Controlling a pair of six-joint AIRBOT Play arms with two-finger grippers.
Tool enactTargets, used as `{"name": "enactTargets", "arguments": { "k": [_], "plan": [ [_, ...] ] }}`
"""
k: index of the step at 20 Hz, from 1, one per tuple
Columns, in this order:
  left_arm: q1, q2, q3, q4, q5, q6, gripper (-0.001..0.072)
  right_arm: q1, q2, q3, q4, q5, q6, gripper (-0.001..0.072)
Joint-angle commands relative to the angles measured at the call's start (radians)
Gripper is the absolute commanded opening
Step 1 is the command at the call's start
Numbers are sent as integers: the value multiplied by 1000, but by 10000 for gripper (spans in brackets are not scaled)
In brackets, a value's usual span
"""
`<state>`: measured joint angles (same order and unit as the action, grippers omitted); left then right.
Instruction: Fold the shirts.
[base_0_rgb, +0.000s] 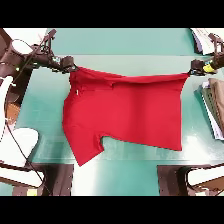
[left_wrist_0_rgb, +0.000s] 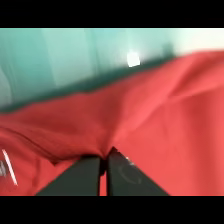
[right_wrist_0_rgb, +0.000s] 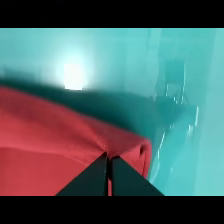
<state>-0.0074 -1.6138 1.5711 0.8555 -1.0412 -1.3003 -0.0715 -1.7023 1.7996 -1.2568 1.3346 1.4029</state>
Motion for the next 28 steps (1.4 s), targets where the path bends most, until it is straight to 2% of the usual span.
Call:
{"name": "enactTargets", "arguments": {
  "k": [1, 3, 5, 8, 10, 16, 18, 19, 20, 21, 22, 23, 26, 28],
  "plan": [
    [2, -44, 17, -3, 171, 60, 29, 3, -90, 100, 9, -84, 11, 13],
    [10, -43, 38, 6, 130, 105, 28, 3, -92, 123, 8, -62, 10, 12],
    [23, -39, 51, 37, 25, 160, 28, 3, -80, 122, 7, 18, -8, 11],
    [30, -39, 50, 170, -142, 170, 28, 8, -29, 30, 7, 107, -18, 11],
    [30, -40, 49, 254, -211, 164, 28, 19, 27, -100, 10, 80, -17, 11],
    [28, -40, -41, 267, -217, 163, 29, 92, 124, -408, 8, -71, -16, 13],
    [30, -40, -56, 285, -218, 105, 32, 116, 124, -454, 9, -95, -16, 14],
    [30, -40, -55, 309, -219, 61, 197, 128, 123, -467, 9, -97, -15, 15],
    [30, -40, -55, 325, -225, 24, 529, 137, 123, -474, 8, -97, 4, 23],
    [30, -40, -55, 342, -233, 0, 668, 137, 123, -474, 9, -92, 11, 146],
    [31, -40, -55, 357, -248, -23, 663, 137, 127, -472, 9, -85, 13, 348],
    [31, -39, -55, 376, -272, -40, 662, 134, 135, -472, 7, -73, 14, 372],
    [31, 2, -61, 484, -357, -106, 662, 84, 198, -472, 8, 6, 12, 372],
    [31, 84, -146, 489, -353, -124, 662, 37, 259, -472, 8, 46, 10, 372]
  ]
}}
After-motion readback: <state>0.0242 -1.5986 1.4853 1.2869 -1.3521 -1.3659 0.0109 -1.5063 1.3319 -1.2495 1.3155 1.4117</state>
